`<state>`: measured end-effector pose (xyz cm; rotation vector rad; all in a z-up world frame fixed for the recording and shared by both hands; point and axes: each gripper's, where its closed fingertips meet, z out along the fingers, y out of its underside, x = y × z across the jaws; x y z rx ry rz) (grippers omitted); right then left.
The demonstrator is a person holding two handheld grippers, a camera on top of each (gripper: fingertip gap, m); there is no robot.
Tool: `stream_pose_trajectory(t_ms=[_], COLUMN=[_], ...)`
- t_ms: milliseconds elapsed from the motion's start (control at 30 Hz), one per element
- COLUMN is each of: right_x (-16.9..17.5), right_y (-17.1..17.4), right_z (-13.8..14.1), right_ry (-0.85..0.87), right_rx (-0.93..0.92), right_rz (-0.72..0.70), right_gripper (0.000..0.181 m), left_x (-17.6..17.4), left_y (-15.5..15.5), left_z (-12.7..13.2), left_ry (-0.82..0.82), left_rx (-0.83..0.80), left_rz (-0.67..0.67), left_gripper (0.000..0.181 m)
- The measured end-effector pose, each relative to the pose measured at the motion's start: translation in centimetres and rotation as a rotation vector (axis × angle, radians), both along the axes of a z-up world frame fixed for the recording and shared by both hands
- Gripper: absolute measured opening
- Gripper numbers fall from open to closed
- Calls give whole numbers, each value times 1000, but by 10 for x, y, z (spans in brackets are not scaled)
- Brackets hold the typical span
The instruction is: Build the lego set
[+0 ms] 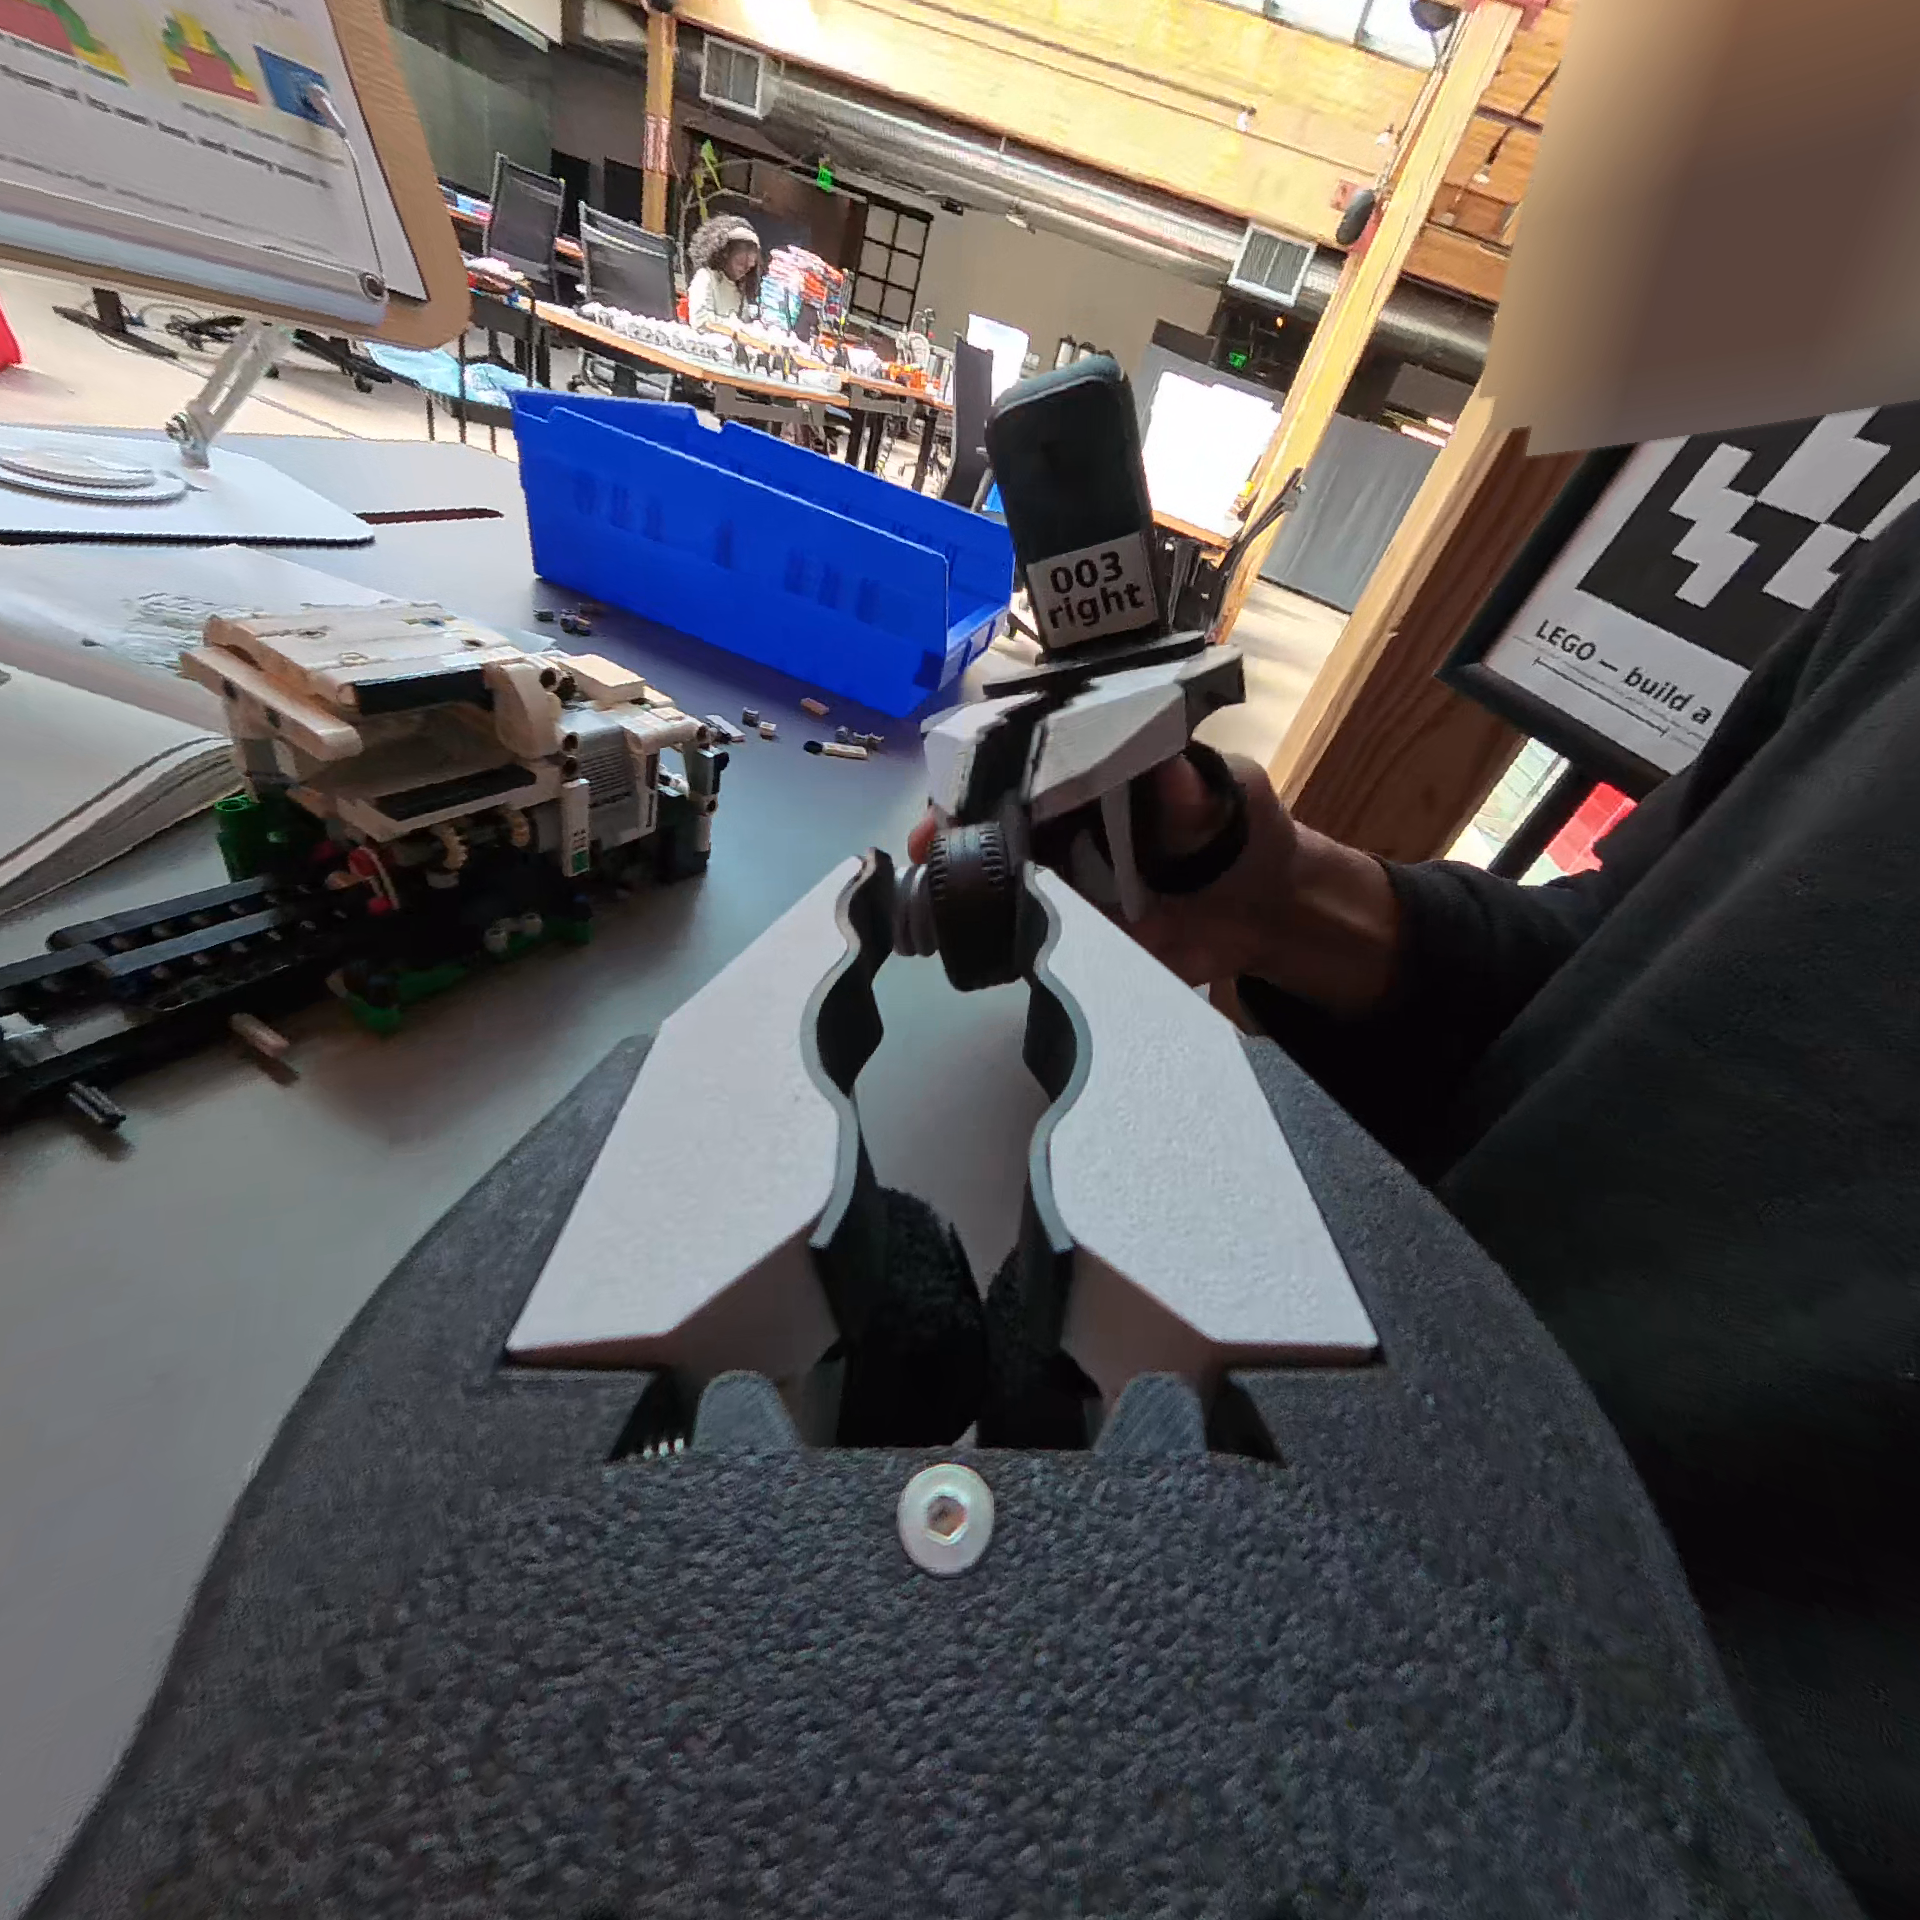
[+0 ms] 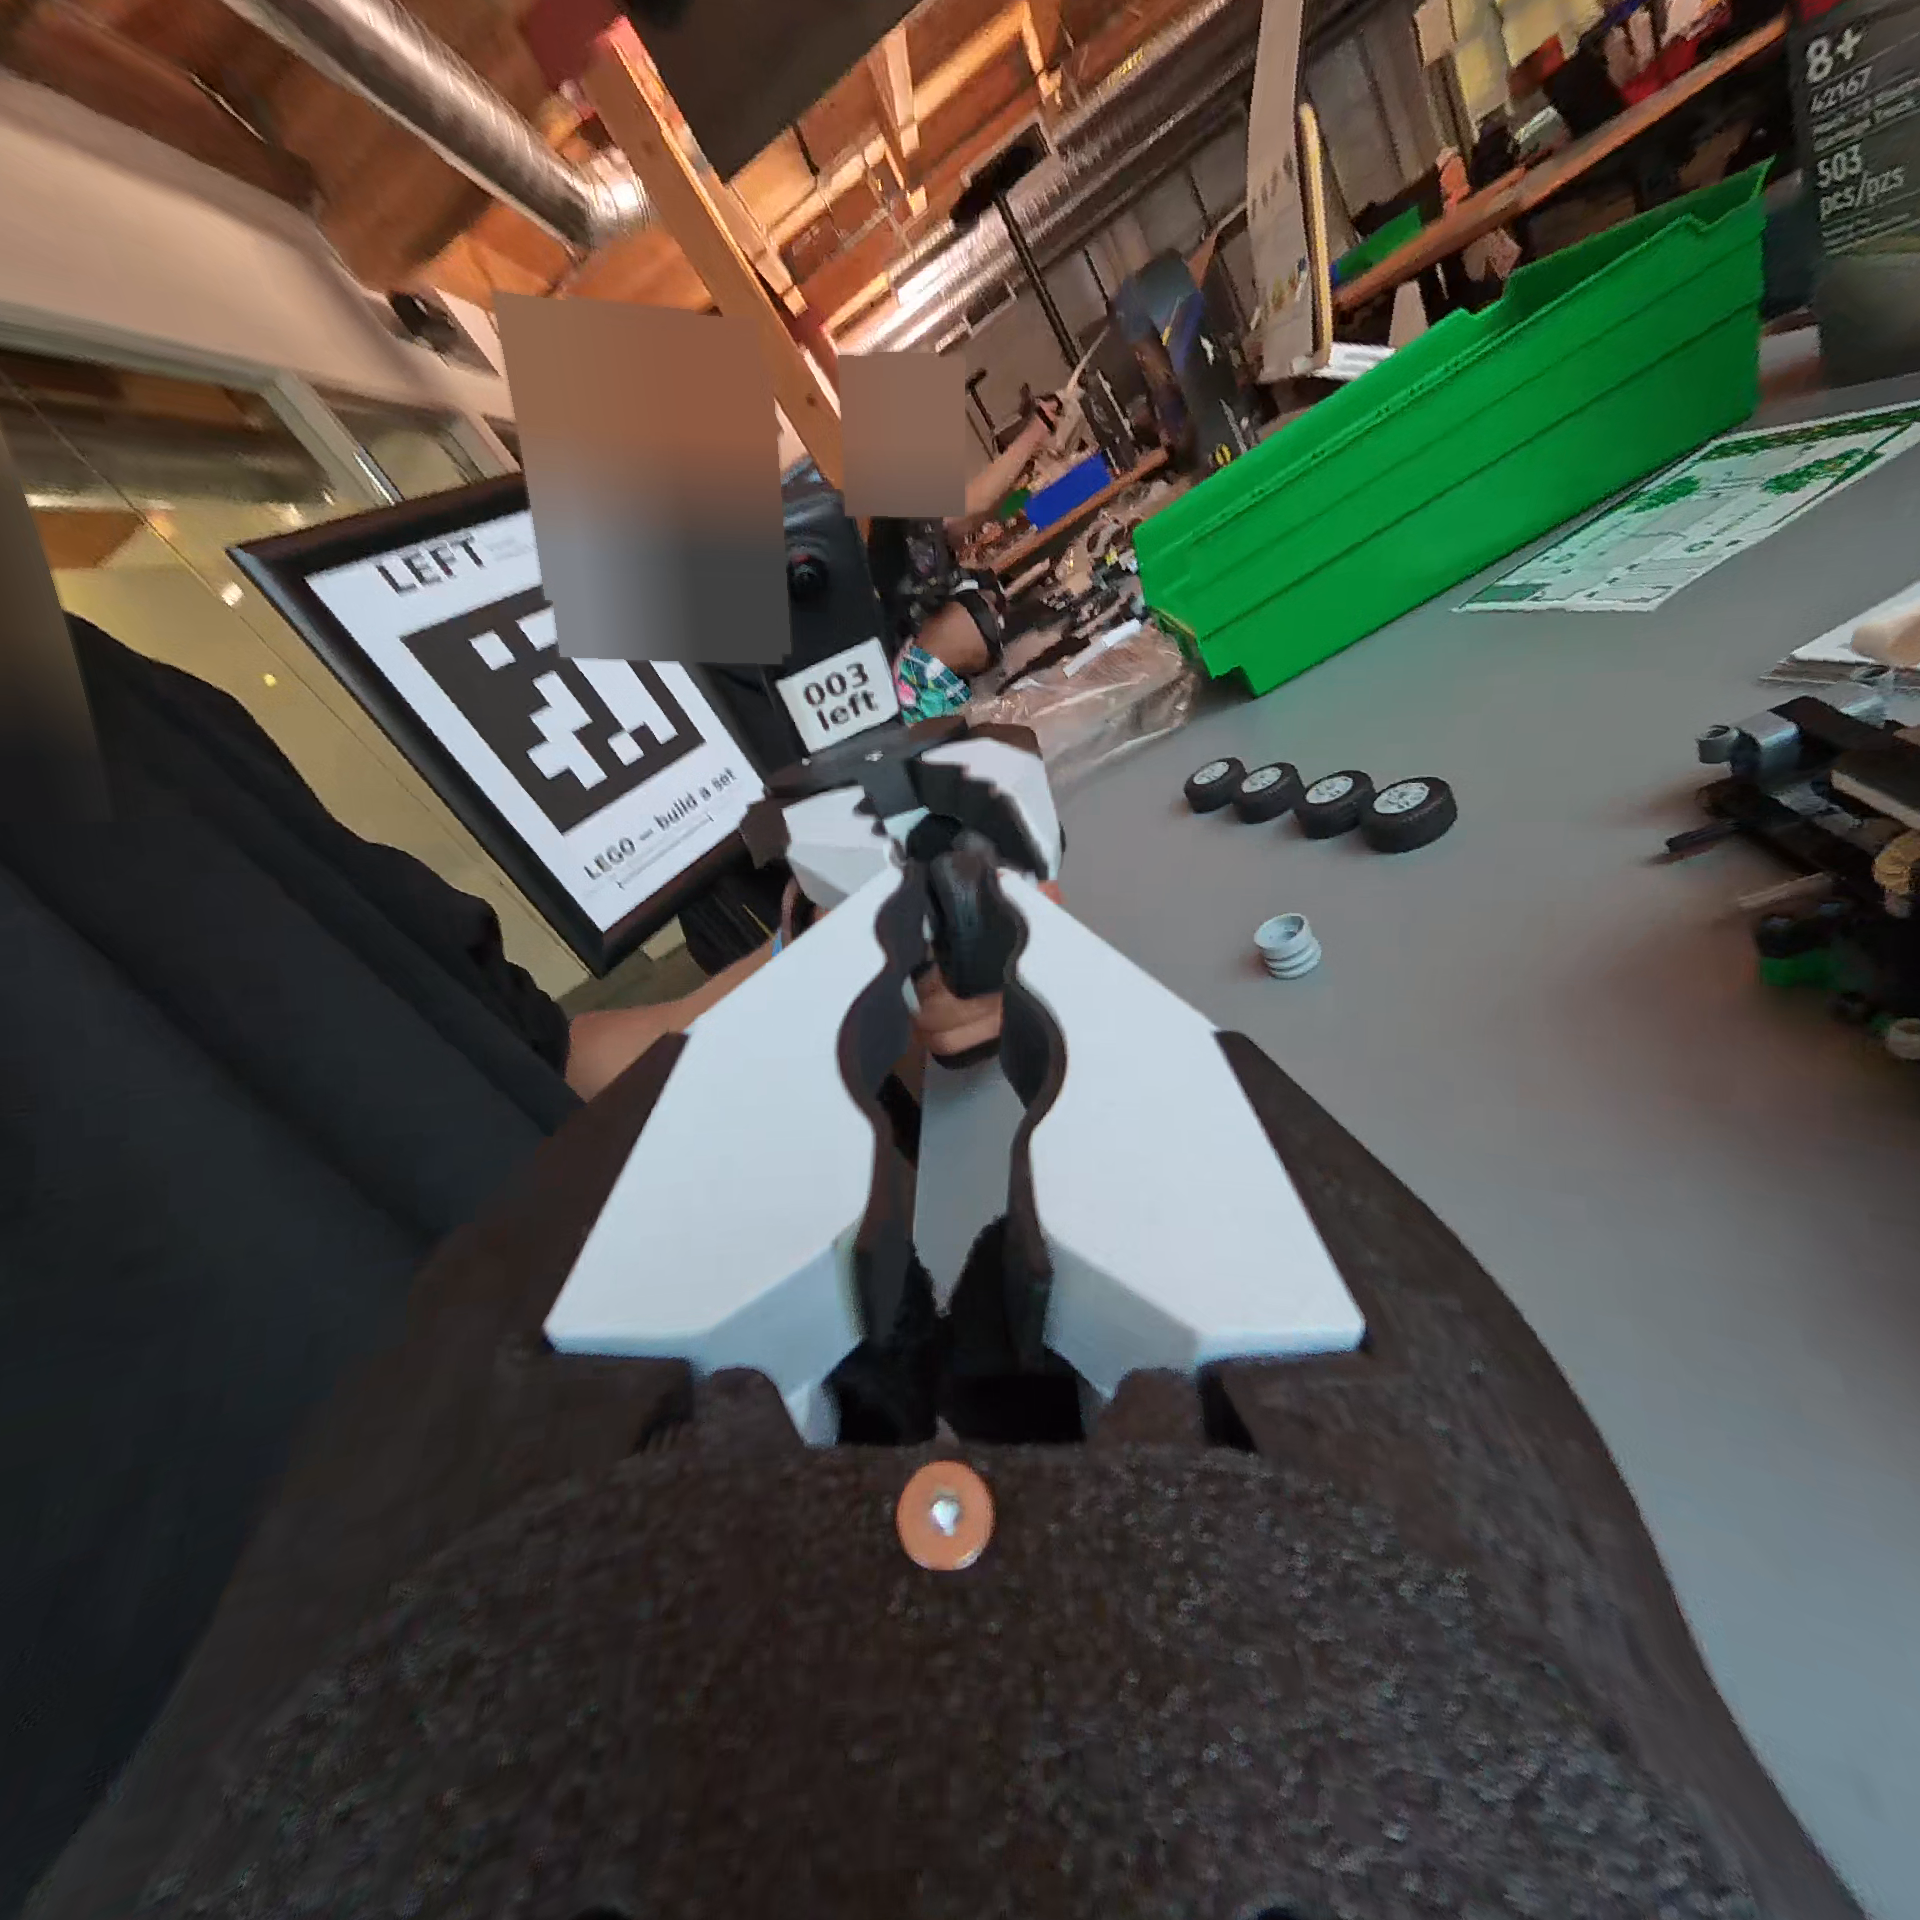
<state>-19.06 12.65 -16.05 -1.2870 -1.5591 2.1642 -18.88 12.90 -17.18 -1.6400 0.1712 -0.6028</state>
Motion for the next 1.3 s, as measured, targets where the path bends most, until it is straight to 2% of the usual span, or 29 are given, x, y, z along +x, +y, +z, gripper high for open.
stream_pose_trajectory(t_ms=[200, 333, 600, 700, 800, 900, 1000, 1067, 1167, 1300], right_x=[-5, -12, -8, -7, -10, -11, -9, -8, -4, -6], right_y=[1, -4, -13, -12, -7, 4, -6, -8, -9, -3], right_z=[-15, -26, -15, -19, -20, -20, -16, -18, -23, -35], right_ry=[26, 53, 46, 18, 43, 68, 123, 151, 155, 121], right_rx=[270, 381, 191, 228, 372, 545, 643, 717, 757, 861], right_rz=[-96, -135, -53, -61, -157, -275, -273, -284, -251, -288], right_gripper=[31, 33, 19, 18, 17, 16, 17, 17, 17, 17], left_x=[-13, -5, 1, 2, -1, -5, 0, 5, 9, 2], left_y=[2, 2, -5, -5, -7, -10, -8, -8, -10, -7], left_z=[-1, 1, 10, 7, 4, -10, -16, -18, -21, -29], left_ry=[-104, -151, -213, -208, -94, 79, 193, 219, 263, 390], left_rx=[11, 16, 72, 74, 77, 18, -5, -12, -26, -59], left_rz=[72, 42, 21, 29, 94, 145, 164, 142, 132, 234], left_gripper=[13, 13, 12, 12, 14, 25, 25, 17, 16, 22])
